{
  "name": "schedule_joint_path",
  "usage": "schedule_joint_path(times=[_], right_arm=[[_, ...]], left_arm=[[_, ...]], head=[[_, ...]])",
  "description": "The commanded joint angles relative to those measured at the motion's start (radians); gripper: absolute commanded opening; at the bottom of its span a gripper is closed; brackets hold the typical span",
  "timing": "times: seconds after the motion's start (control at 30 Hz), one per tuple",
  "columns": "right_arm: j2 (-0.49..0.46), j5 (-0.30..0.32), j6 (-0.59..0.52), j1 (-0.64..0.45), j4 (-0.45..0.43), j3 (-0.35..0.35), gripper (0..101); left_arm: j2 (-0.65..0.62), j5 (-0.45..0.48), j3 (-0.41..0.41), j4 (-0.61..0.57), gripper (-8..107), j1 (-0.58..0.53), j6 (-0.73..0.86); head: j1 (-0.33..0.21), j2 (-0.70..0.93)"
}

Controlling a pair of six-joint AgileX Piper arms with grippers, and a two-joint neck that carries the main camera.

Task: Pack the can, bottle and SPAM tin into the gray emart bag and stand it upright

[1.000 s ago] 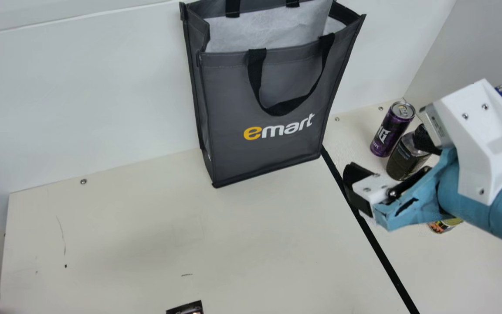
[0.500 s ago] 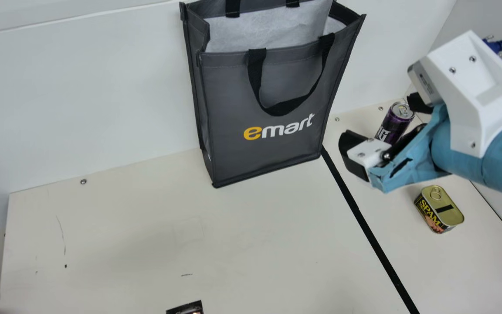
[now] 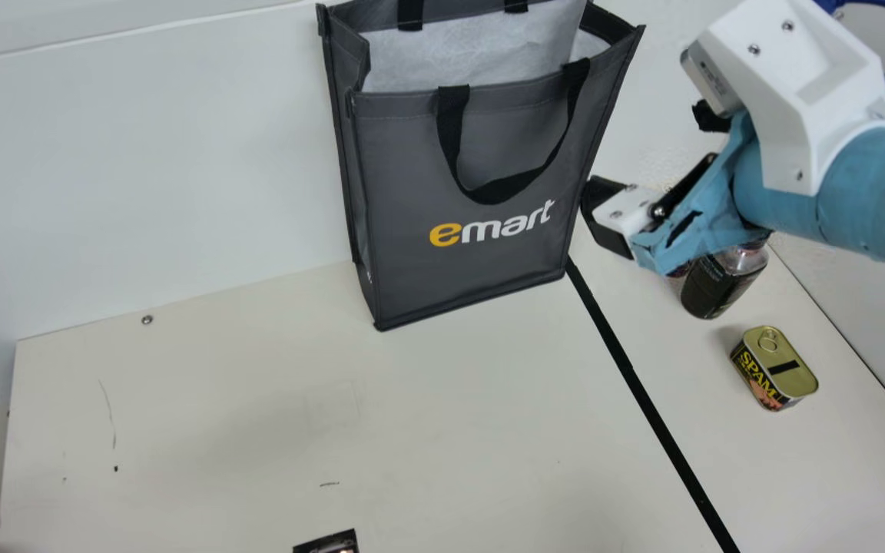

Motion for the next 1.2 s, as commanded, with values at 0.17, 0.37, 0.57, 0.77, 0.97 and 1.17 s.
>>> schedule_joint_path(times=[0.17, 0.37, 0.57, 0.77, 0.97, 1.17], right_arm=[[0.066, 0.001, -0.046, 0.005, 0.018, -0.082, 95], [0.12, 0.001, -0.082, 0.013, 0.033, -0.147, 95], [0.172, 0.001, -0.119, 0.024, 0.05, -0.207, 95], [0.221, 0.001, -0.164, 0.035, 0.071, -0.259, 95], [0.267, 0.001, -0.216, 0.044, 0.096, -0.301, 95], [0.311, 0.001, -0.279, 0.047, 0.12, -0.336, 95]], left_arm=[[0.0, 0.0, 0.0, 0.0, 90, 0.0, 0.0], [0.0, 0.0, 0.0, 0.0, 90, 0.0, 0.0], [0.0, 0.0, 0.0, 0.0, 90, 0.0, 0.0], [0.0, 0.0, 0.0, 0.0, 90, 0.0, 0.0], [0.0, 0.0, 0.0, 0.0, 90, 0.0, 0.0], [0.0, 0.0, 0.0, 0.0, 90, 0.0, 0.0]], head=[[-0.023, -0.001], [-0.023, -0.001], [-0.023, -0.001], [-0.023, -0.001], [-0.023, -0.001], [-0.023, -0.001]])
